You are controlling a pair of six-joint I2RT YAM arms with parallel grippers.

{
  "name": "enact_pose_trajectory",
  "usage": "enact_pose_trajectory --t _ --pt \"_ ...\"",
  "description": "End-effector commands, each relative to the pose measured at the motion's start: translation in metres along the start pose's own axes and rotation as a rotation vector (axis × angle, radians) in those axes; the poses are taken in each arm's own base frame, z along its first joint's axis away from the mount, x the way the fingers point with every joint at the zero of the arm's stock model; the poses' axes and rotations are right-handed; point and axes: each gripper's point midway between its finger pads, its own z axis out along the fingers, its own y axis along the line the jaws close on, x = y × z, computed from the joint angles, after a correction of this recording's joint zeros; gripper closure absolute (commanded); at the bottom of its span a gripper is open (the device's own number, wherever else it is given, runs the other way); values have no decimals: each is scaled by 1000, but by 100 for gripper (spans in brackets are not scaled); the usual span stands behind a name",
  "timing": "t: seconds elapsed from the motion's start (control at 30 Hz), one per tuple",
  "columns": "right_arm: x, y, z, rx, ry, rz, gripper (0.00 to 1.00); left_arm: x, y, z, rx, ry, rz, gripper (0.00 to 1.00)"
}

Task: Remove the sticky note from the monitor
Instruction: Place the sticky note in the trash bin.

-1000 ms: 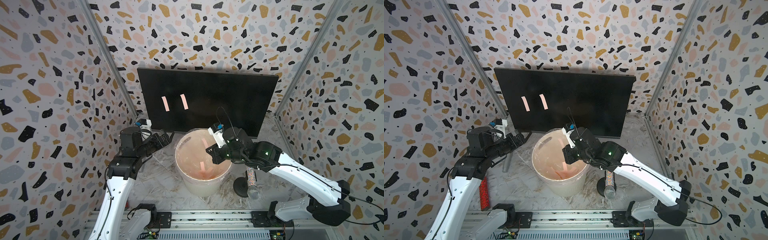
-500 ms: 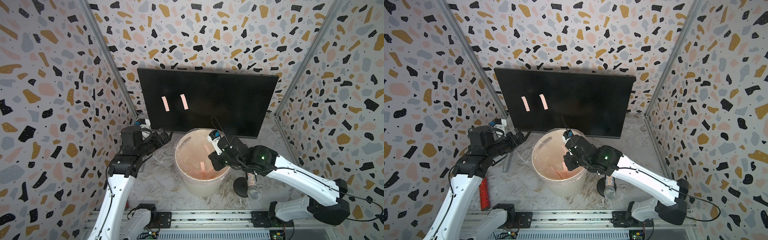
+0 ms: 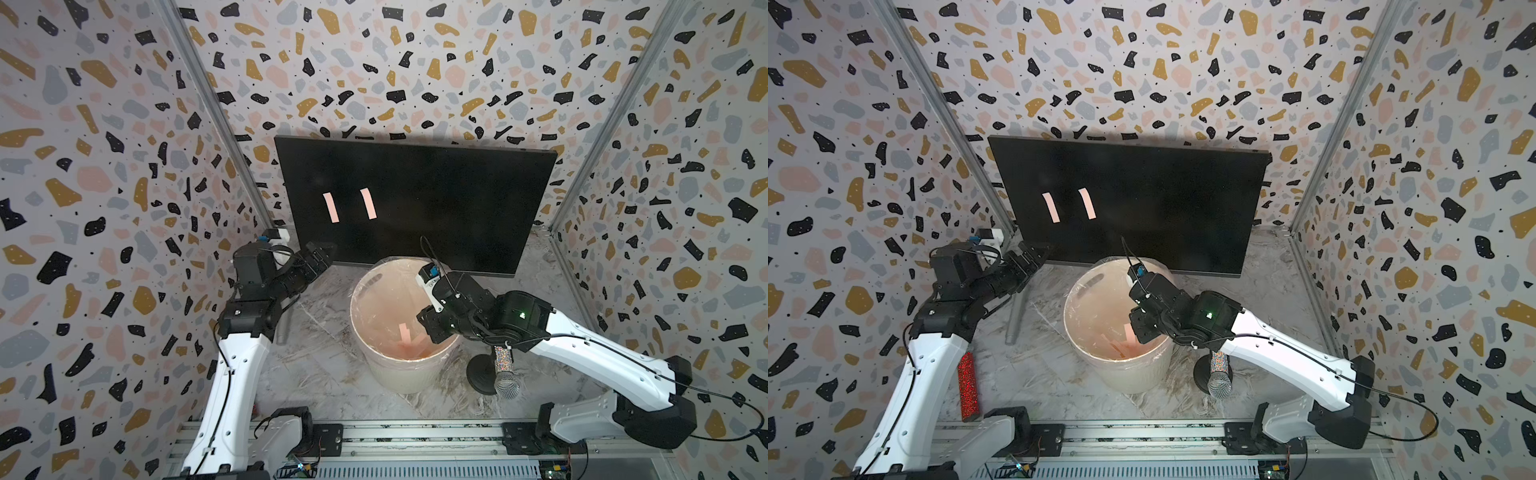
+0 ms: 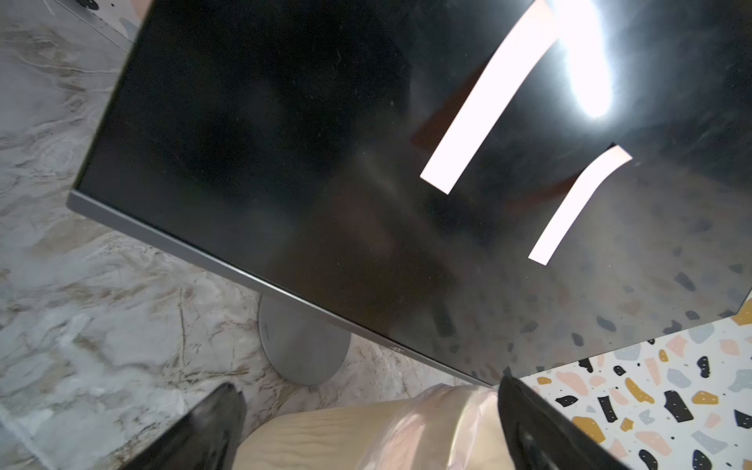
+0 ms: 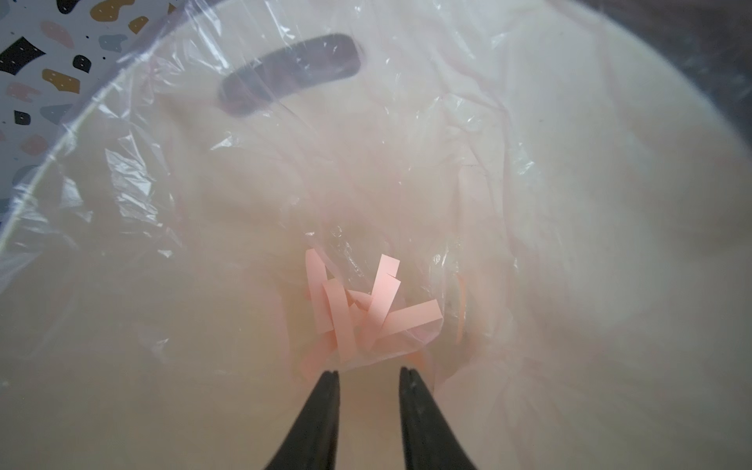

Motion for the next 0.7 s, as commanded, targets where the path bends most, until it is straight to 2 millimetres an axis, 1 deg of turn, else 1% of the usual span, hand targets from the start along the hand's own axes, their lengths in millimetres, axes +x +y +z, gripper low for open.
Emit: enact_pose_trajectory --t 0.0,0.07,0.13,0.27,0.37,0.5,0.53,0.57,0.6,0.67 --pt "-9 0 -12 6 -23 -23 63 -15 -8 4 79 -33 0 0" --pt "-11 1 -15 2 -25 -34 59 -21 -7 6 93 -44 1 0" --pt "-12 2 -17 1 -23 -45 56 -25 -6 8 112 -49 -35 0" --pt "-15 4 -19 -5 -27 -66 42 -30 -8 10 127 -48 -31 0" --pt "-17 4 -21 -11 -32 -79 33 -35 -13 11 144 -53 -12 0" --pt "-19 6 -24 -24 -39 -104 22 -39 -19 16 202 -49 -16 1" --pt "-19 8 -25 -34 -40 -119 19 -40 -20 18 218 -49 -28 1" --pt "-19 9 -25 -39 -41 -132 13 -41 -21 19 231 -51 -33 0" --pt "-20 10 -26 -44 -44 -143 2 -41 -20 21 239 -49 -40 0" --pt "-23 12 -30 -56 -60 -163 0 -43 -21 23 255 -48 -45 0"
